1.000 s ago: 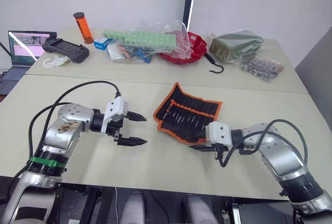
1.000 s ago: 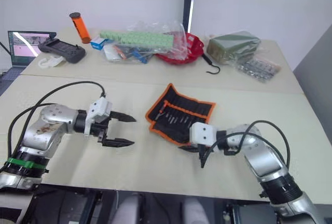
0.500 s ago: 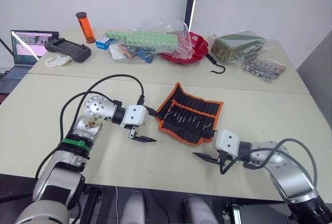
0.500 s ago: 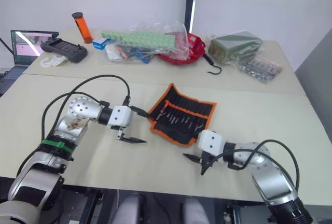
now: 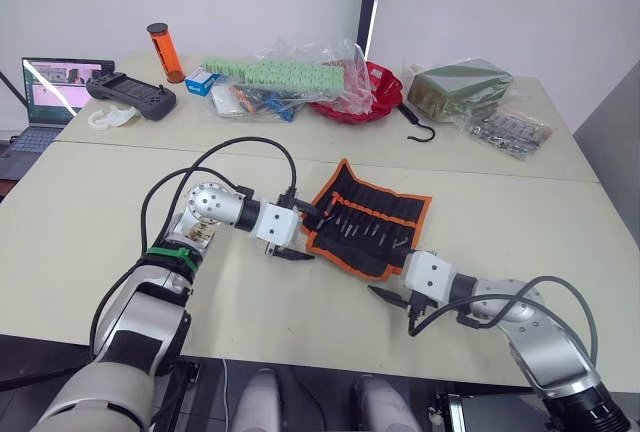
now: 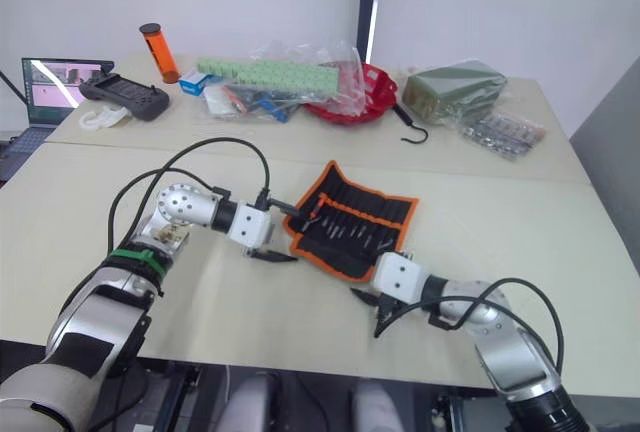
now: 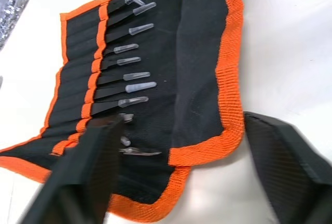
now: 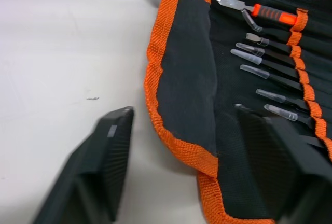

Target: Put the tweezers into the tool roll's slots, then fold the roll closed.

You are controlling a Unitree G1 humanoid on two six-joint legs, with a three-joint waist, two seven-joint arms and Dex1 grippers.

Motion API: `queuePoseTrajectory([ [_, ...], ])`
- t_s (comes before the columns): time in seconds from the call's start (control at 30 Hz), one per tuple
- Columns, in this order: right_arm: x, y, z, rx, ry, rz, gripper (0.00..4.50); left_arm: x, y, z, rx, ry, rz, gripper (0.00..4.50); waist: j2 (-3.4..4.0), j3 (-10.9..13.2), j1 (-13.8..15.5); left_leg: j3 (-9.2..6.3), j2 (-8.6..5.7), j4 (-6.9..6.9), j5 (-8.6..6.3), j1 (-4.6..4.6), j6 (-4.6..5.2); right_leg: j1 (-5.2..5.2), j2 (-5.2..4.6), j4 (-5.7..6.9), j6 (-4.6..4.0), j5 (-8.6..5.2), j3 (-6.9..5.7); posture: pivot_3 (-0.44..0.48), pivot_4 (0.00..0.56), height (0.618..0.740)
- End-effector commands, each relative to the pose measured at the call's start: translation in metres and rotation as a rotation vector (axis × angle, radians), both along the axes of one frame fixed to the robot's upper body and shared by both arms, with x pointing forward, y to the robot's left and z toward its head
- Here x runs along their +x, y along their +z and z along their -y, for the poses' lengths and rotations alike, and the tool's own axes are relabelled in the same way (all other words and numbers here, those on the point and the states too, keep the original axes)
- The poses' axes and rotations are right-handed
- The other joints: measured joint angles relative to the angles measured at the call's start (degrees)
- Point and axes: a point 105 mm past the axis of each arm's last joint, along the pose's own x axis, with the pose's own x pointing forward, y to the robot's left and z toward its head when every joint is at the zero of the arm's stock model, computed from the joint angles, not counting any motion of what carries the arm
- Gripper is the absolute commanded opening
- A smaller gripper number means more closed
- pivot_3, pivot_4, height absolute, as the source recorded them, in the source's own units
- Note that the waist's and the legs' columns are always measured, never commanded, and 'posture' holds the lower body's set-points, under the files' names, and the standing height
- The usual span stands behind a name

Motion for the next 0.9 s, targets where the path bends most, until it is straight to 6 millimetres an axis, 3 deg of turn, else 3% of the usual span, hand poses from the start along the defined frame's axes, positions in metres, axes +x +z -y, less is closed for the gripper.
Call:
queuePoseTrajectory([
  [0.03,-0.001,0.008,-0.003,0.018,0.017,0.045,1.7,-0.001,0.012,0.009,-0.043,-0.05,0.073,2.34,0.0,0.0,0.0,0.0,0.0,0.0,0.0,0.0,0.0,0.0,0.0,0.0,0.0,0.0,0.0,0.0,0.15,0.738],
  [0.2,-0.002,0.009,-0.004,0.031,0.029,0.051,0.02,-0.006,0.016,0.017,-0.064,-0.1,0.063,0.67,0.0,0.0,-0.1,-0.01,0.01,0.0,0.0,0.01,0.0,0.01,0.01,0.01,0.0,0.0,0.0,0.0,0.15,0.738],
  [0.27,-0.002,0.009,-0.004,0.036,0.032,0.051,0.0,-0.009,0.014,0.016,-0.045,-0.117,0.041,0.08,0.0,0.0,0.0,-0.01,0.0,0.0,0.0,0.01,0.0,0.01,0.01,0.03,0.0,0.0,0.0,0.0,0.15,0.738],
  [0.57,0.004,0.013,-0.006,0.04,0.083,0.044,0.0,-0.033,-0.006,-0.012,0.026,-0.119,-0.223,0.03,0.01,0.0,-0.6,-0.02,0.04,-0.01,0.0,0.05,0.0,0.02,0.03,0.08,0.0,0.0,0.0,0.0,0.15,0.738],
  [0.77,0.008,0.015,-0.007,0.018,0.134,0.051,0.0,-0.056,-0.008,-0.02,0.041,-0.093,-0.396,0.03,0.01,0.0,-0.6,-0.1,0.05,0.02,0.0,0.05,0.0,0.05,0.06,0.13,0.0,0.0,-0.01,0.0,0.15,0.738],
  [0.9,0.0,0.014,-0.009,0.014,0.197,-0.02,0.0,-0.063,-0.007,-0.026,0.049,-0.035,-0.53,0.03,0.02,0.0,-0.4,-0.12,0.04,0.03,0.0,0.06,0.01,0.06,0.06,0.13,0.0,0.0,-0.01,0.0,0.15,0.738],
])
